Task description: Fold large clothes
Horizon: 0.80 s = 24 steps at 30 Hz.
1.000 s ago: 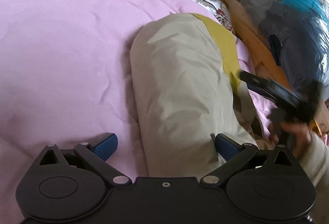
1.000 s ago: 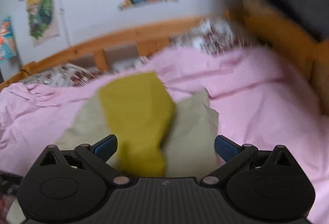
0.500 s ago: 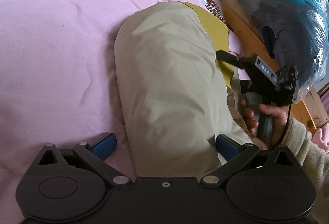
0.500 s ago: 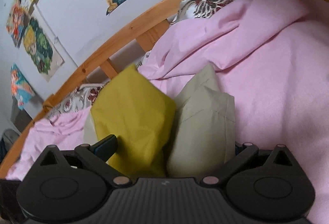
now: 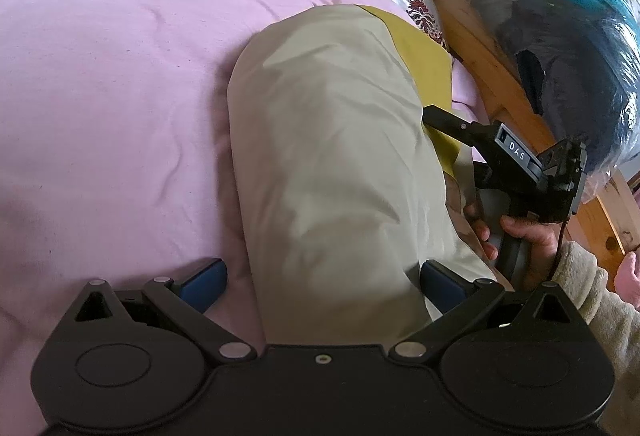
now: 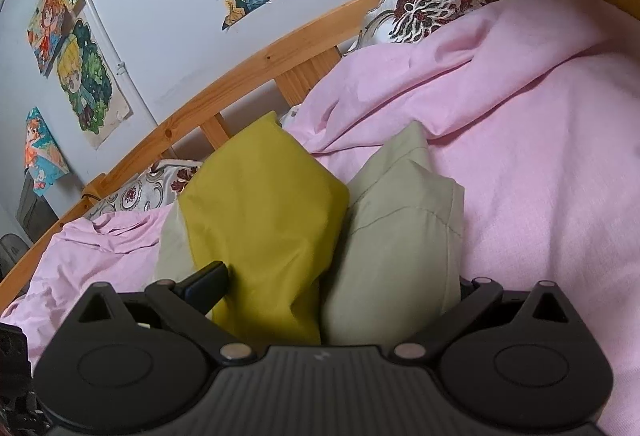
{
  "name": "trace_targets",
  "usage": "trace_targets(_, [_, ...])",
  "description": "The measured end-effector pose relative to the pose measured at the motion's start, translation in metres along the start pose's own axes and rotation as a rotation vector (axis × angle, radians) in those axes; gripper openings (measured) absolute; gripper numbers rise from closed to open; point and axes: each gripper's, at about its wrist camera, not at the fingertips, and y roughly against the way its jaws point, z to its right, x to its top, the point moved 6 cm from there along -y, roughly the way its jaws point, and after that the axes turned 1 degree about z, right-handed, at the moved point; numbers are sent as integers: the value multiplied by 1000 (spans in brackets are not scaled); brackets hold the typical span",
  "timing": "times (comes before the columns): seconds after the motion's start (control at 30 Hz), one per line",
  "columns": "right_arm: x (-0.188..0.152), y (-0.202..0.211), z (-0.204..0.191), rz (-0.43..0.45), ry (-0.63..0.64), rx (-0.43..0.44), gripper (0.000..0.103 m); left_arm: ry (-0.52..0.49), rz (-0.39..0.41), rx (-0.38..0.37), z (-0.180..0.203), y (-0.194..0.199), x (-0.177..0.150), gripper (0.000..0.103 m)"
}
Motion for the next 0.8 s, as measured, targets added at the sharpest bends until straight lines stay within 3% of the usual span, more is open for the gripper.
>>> trace_targets(0.8, [-1,-2,1,8,2,1,102,-5,10,0,-1,0,0,102])
